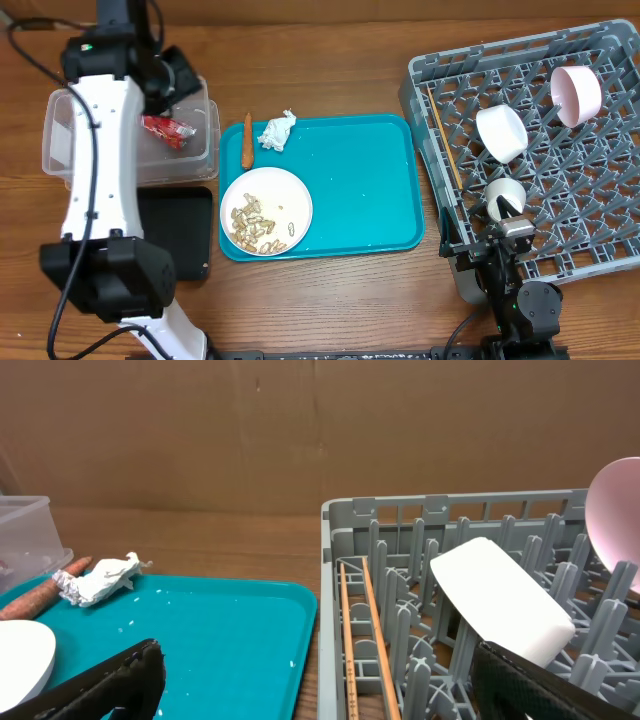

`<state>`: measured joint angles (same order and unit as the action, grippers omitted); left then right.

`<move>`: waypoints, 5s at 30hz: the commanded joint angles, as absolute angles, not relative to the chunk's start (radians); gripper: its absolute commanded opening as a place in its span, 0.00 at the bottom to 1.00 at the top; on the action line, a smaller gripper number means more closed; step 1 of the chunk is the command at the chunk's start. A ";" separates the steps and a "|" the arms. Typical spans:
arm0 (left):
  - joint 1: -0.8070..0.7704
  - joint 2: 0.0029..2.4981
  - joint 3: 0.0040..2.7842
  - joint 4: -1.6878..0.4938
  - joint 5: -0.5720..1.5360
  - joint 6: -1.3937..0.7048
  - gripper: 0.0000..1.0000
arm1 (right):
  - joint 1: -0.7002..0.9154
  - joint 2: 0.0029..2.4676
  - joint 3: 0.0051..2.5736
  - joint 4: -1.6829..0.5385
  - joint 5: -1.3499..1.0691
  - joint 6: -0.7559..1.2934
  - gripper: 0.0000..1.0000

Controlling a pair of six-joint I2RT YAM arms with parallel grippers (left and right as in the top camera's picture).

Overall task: Sort waste into correct bins and load items into the dishwasher
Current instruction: 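Grasp the white tissue on the tray with the left gripper, then drop the white tissue into the clear plastic bin, then grasp the carrot on the tray with the left gripper, then place the carrot onto the black tray and release, then grasp the white plate rim with the left gripper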

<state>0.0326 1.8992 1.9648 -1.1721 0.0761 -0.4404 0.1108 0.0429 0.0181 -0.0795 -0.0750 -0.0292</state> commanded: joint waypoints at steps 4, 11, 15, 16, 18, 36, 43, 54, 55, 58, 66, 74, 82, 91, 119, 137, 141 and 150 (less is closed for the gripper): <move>-0.258 2.072 1.962 -1.145 -0.165 -0.237 0.68 | 0.104 0.031 0.008 -0.075 -0.081 -0.026 1.00; -0.344 2.277 1.962 -1.092 -0.220 -0.270 0.79 | 0.104 0.031 0.008 -0.075 -0.081 -0.025 1.00; -0.334 2.329 1.962 -1.097 -0.239 -0.341 0.73 | 0.104 0.031 0.008 -0.075 -0.081 -0.025 1.00; -0.331 2.331 1.962 -1.097 -0.249 -0.350 0.73 | 0.104 0.031 0.008 -0.075 -0.081 -0.026 1.00; -0.327 2.334 1.962 -1.090 -0.255 -0.352 0.68 | 0.104 0.031 0.008 -0.075 -0.081 -0.025 1.00; -0.200 2.010 2.081 -1.376 -0.297 -0.548 0.04 | 0.104 0.031 0.008 -0.075 -0.081 -0.025 1.00; -0.011 2.016 2.077 -1.390 -0.231 -0.477 0.54 | 0.104 0.031 0.008 -0.075 -0.081 -0.025 1.00; -0.158 2.008 2.027 -1.357 -0.200 -0.359 0.74 | 0.104 0.031 0.008 -0.075 -0.081 -0.025 1.00; -0.184 2.018 1.998 -1.332 -0.213 -0.359 0.73 | 0.104 0.031 0.008 -0.075 -0.081 -0.025 1.00; -0.246 2.064 1.880 -1.214 -0.228 -0.363 0.72 | 0.104 0.031 0.008 -0.075 -0.081 -0.025 1.00; -0.242 2.237 1.839 -1.130 -0.236 -0.362 0.66 | 0.104 0.031 0.008 -0.075 -0.081 -0.025 1.00; -0.243 2.325 1.845 -1.147 -0.236 -0.376 0.13 | 0.104 0.031 0.008 -0.075 -0.081 -0.025 1.00; -0.240 2.220 1.984 -1.230 -0.237 -0.453 0.06 | 0.104 0.031 0.008 -0.075 -0.081 -0.025 1.00; -0.220 1.997 2.073 -1.444 -0.250 -0.581 0.08 | 0.104 0.031 0.008 -0.075 -0.081 -0.026 1.00; 0.203 1.720 1.296 -1.299 -0.127 -0.764 0.55 | 0.104 0.031 0.008 -0.075 -0.081 -0.025 1.00; -0.574 1.807 1.376 -0.995 -0.232 -0.372 0.63 | 0.104 0.031 0.008 -0.075 -0.081 -0.025 1.00; -0.665 1.940 1.462 -1.016 -0.224 -0.375 0.61 | 0.104 0.031 0.008 -0.075 -0.081 -0.025 1.00; -0.668 2.102 1.501 -1.078 -0.220 -0.458 0.44 | 0.104 0.031 0.008 -0.075 -0.081 -0.025 1.00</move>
<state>-0.6807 2.0727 1.4757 -1.0760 -0.1989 -0.4240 0.1112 0.0429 0.0181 -0.0799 -0.0746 -0.0296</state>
